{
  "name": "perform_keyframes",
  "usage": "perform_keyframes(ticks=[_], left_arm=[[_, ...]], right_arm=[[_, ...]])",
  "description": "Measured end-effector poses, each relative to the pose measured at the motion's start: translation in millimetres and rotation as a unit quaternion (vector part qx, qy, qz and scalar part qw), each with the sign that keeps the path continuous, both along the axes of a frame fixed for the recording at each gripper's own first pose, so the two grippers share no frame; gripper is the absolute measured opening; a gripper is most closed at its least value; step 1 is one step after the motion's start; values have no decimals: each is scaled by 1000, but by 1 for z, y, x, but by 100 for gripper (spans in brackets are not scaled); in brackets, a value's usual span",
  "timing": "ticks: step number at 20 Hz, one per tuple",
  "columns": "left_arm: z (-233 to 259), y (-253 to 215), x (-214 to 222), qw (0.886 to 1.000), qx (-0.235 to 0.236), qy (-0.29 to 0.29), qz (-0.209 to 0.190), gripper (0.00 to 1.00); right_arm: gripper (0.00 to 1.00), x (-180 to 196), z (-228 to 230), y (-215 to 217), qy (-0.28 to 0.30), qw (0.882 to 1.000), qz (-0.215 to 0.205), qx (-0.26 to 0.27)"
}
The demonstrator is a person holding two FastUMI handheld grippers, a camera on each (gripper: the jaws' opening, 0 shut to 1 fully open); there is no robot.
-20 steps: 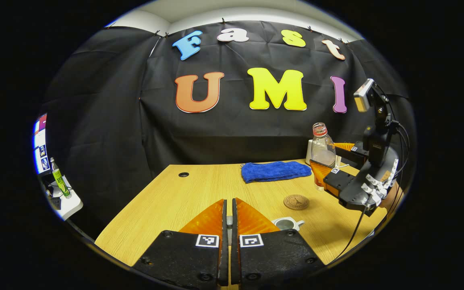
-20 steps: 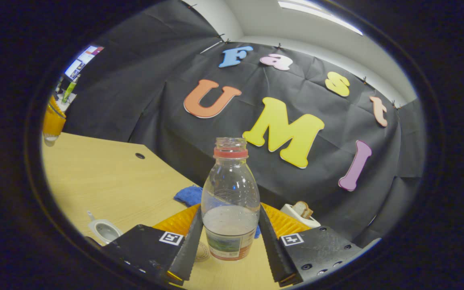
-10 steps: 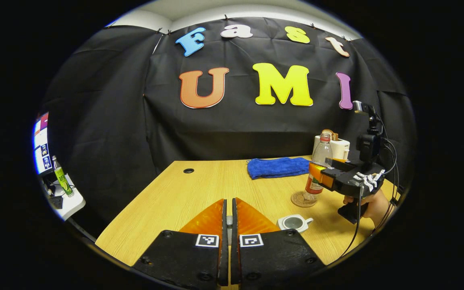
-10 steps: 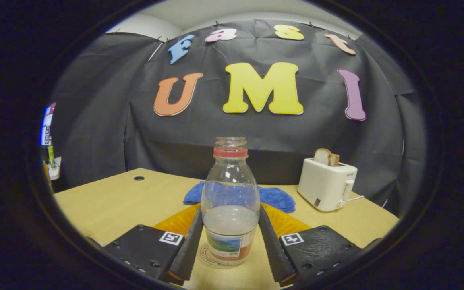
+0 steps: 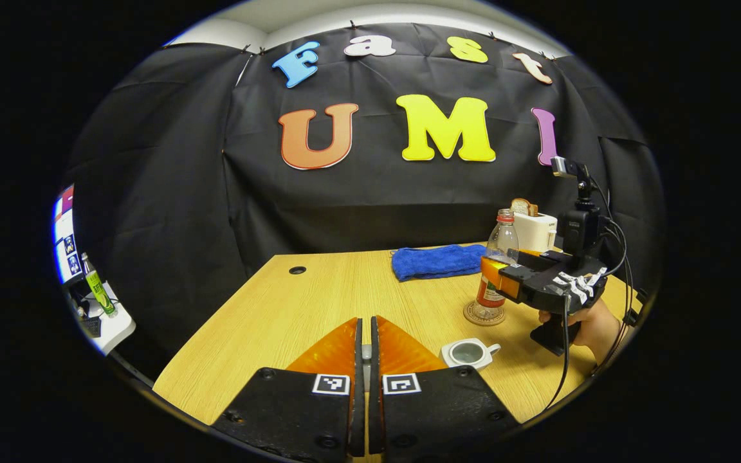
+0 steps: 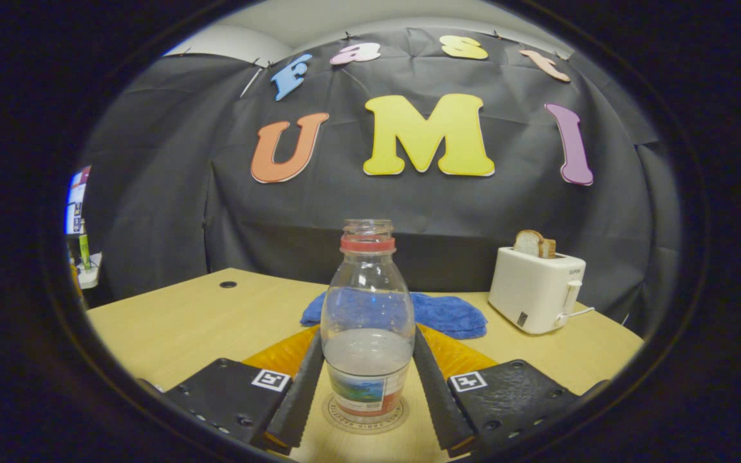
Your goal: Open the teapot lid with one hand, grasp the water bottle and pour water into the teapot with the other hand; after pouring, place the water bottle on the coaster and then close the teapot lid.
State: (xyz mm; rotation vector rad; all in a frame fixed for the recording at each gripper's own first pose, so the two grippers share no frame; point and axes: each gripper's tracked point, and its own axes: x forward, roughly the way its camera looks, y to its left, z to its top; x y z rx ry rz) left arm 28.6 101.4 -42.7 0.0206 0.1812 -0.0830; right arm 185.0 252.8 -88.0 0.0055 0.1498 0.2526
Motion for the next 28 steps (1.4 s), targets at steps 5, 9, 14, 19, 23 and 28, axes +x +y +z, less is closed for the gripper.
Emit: perform_keyframes(ticks=[5, 9, 14, 19, 23, 28], left_arm=[[0, -1, 0, 1000, 2, -1, -1, 5], [0, -9, 1, 1000, -4, -3, -12, 5], [-3, -31, 2, 998, -27, 3, -50, 5], [3, -89, 11, 981, -127, -18, -147, 5], [-22, -109, 20, 970, -175, 23, -168, 5], [-37, -117, 31, 971, -181, 32, -153, 5]], right_arm=[[98, -7, 8, 0, -4, 1000, 13, 3], [98, -26, 21, -6, -19, 1000, 23, 4], [96, -60, 39, -25, -63, 997, 28, -25], [95, -87, 51, -49, -85, 996, 21, -20], [97, -104, 57, -77, -117, 993, 2, -34], [95, -126, 49, -93, -125, 992, 5, -24]])
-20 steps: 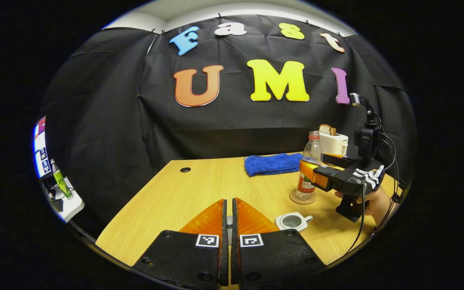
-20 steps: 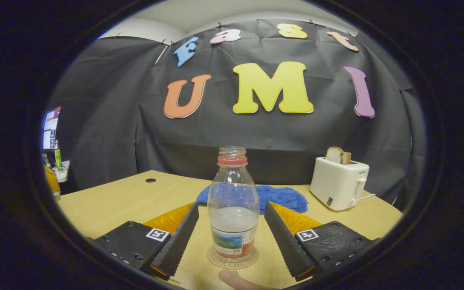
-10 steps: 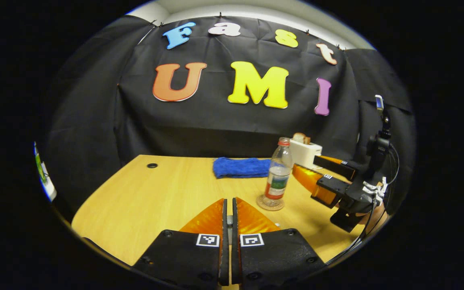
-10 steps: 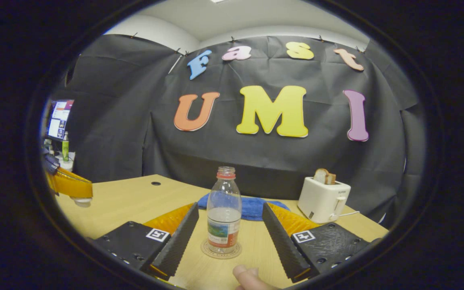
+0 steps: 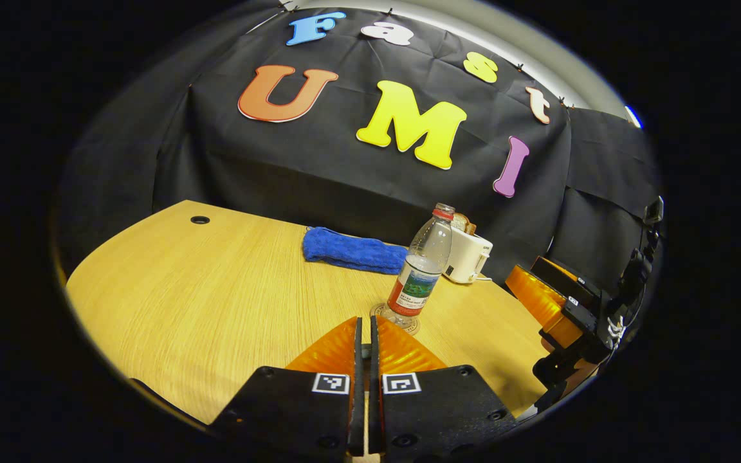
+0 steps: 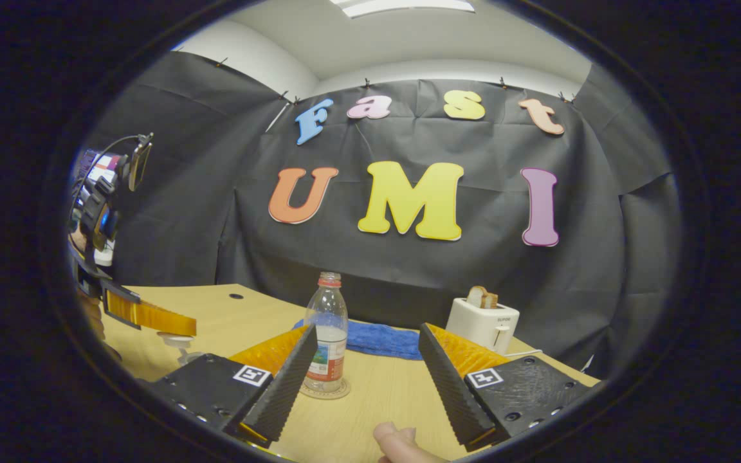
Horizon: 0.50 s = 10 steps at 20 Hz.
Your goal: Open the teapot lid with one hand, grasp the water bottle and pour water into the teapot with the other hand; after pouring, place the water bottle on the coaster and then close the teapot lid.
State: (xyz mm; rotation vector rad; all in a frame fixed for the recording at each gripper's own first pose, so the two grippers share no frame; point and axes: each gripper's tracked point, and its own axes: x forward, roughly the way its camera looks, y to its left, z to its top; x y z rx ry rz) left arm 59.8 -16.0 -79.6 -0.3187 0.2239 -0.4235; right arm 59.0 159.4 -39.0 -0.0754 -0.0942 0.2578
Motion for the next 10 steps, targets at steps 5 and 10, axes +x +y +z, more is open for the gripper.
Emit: perform_keyframes(ticks=[5, 10], left_arm=[[-6, -18, 8, 1000, -5, -14, 17, 5], [-26, -15, 15, 998, 47, -1, 43, 5]], right_arm=[[95, -10, -4, -5, -11, 1000, 7, 3], [97, -16, -5, -15, -20, 1000, 9, 16]])
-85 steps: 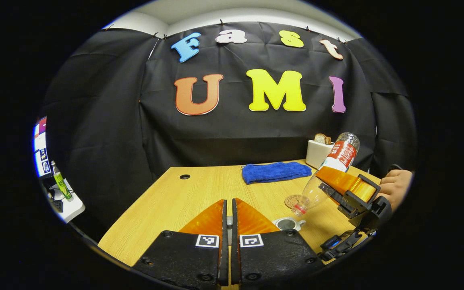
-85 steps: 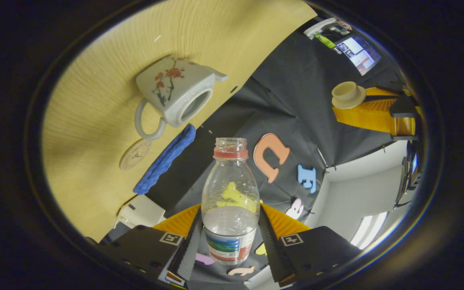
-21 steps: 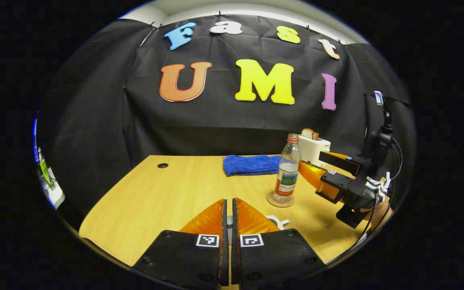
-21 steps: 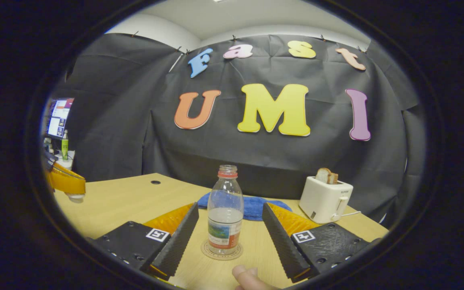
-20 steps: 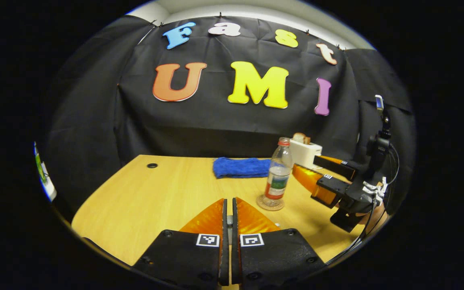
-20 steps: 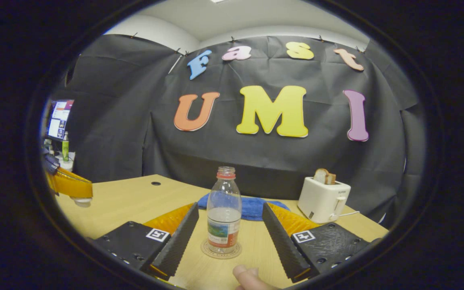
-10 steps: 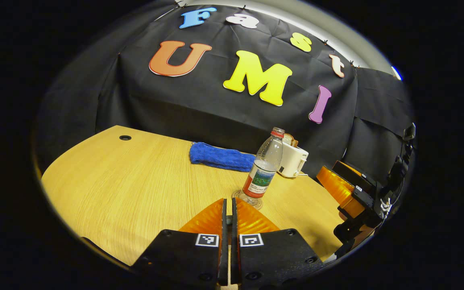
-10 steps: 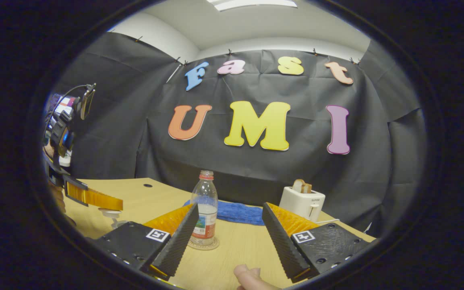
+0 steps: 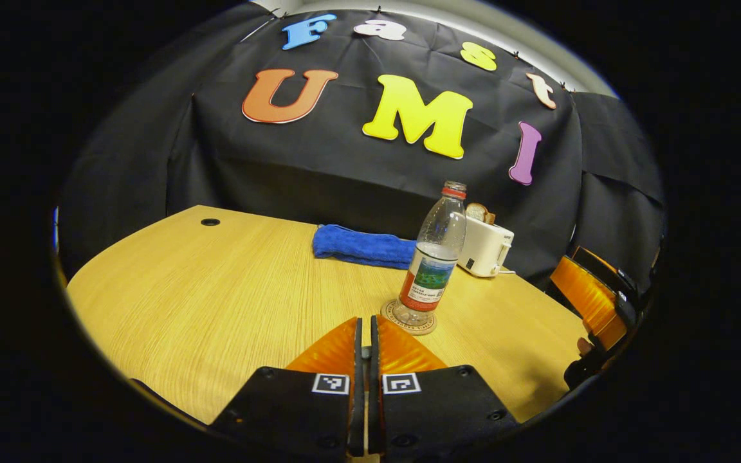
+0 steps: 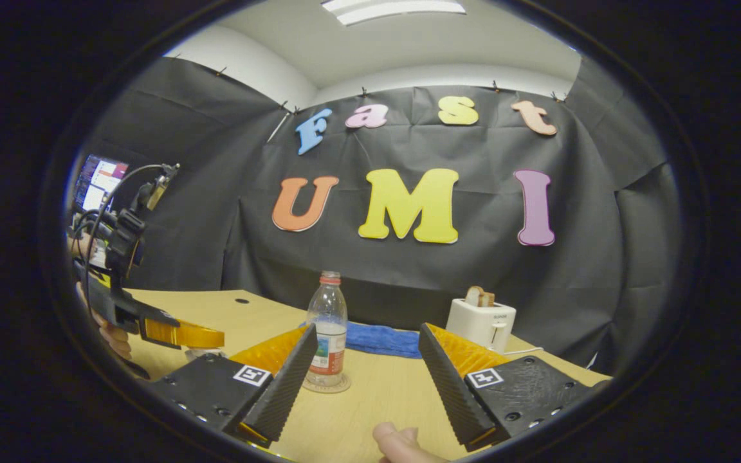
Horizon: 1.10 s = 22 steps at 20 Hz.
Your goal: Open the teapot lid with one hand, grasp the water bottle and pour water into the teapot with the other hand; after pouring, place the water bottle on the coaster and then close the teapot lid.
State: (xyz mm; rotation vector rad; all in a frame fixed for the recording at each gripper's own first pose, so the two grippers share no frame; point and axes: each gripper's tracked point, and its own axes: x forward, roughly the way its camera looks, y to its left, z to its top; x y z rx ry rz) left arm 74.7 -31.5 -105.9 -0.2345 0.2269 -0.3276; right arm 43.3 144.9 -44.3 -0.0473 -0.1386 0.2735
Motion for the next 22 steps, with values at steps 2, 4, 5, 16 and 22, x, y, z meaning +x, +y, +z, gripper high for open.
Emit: perform_keyframes(ticks=[2, 4, 5, 16, 22], left_arm=[[0, 2, 0, 1000, 13, -5, 8, 5], [-1, 3, 1, 999, 30, -12, 14, 5], [0, 4, 1, 999, 38, -15, 19, 5], [-9, 6, 9, 992, 113, -34, 47, 5], [-8, 6, 6, 989, 126, -43, 57, 6]], right_arm=[[95, 1, -2, -2, 2, 1000, 0, 3], [97, 3, -4, -4, 7, 1000, -3, 3], [97, 2, -5, -4, 8, 1000, -3, 2], [97, -7, -4, 13, -3, 1000, 13, -18], [95, -5, -11, 1, 6, 1000, 4, -9]])
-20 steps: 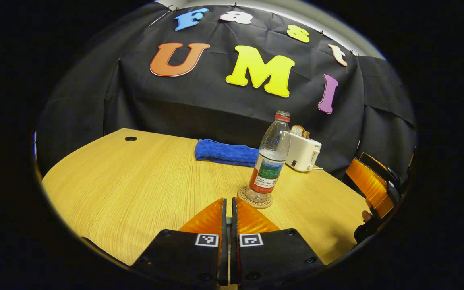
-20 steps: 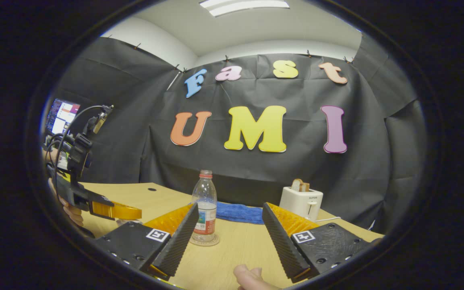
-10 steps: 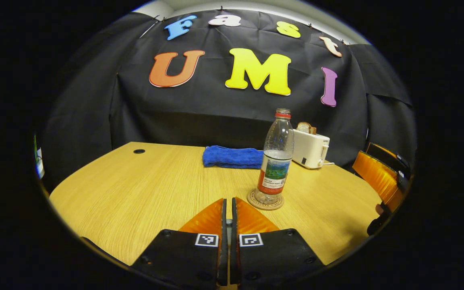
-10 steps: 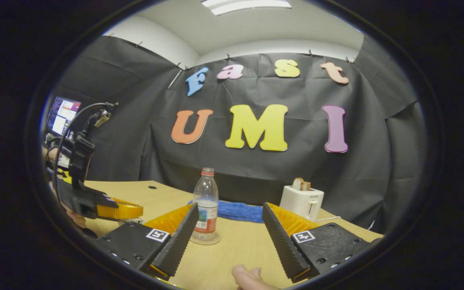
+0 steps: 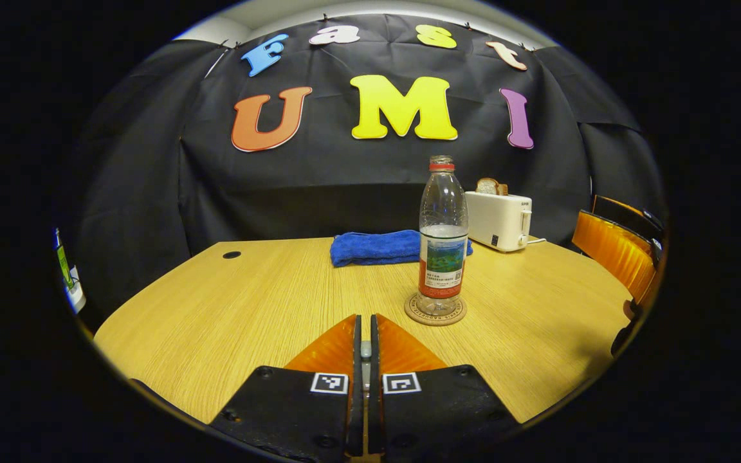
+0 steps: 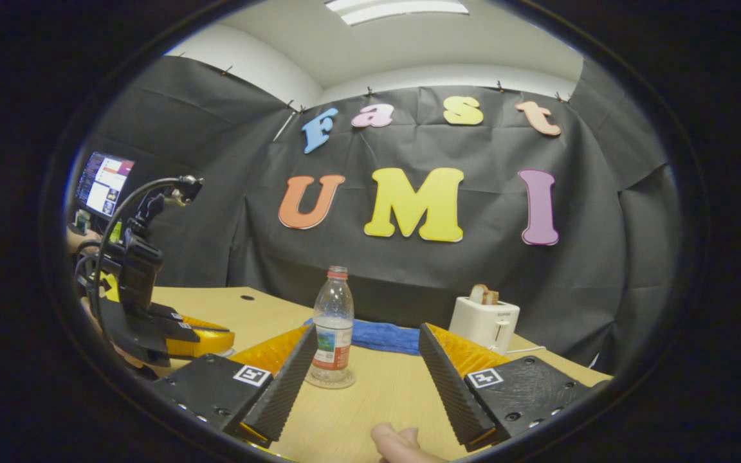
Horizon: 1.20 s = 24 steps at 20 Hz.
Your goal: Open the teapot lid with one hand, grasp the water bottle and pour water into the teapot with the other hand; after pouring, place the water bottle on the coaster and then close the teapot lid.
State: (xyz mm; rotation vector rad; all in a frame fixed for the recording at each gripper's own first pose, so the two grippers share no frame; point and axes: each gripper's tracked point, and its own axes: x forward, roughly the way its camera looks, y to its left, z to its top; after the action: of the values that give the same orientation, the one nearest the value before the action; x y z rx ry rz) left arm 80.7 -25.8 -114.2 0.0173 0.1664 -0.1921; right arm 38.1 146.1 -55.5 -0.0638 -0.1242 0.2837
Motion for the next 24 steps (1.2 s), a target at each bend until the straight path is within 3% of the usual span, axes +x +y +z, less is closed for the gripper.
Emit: perform_keyframes(ticks=[3, 6, 8, 10, 15, 21, 24], left_arm=[[2, -3, -1, 1000, -1, 3, -2, 11], [14, 3, -4, 1000, -13, -3, 21, 28], [29, 6, -10, 999, -9, -20, 31, 30], [42, 6, -19, 999, -8, -25, 33, 59], [85, 7, -51, 998, -13, -51, 38, 98], [118, 21, -87, 996, -31, -64, 49, 100], [123, 27, -95, 996, -32, -63, 56, 100]], right_arm=[[97, 0, -3, -6, 6, 1000, -6, 2], [95, -2, 2, -14, -1, 1000, -15, 9], [95, -4, 7, -18, -3, 1000, -22, 11], [97, -10, 13, -22, -2, 1000, -28, 10], [97, -29, 37, -43, 16, 996, -82, -9], [98, -66, 52, -45, 79, 994, -74, 33], [97, -69, 54, -56, 94, 991, -91, 39]])
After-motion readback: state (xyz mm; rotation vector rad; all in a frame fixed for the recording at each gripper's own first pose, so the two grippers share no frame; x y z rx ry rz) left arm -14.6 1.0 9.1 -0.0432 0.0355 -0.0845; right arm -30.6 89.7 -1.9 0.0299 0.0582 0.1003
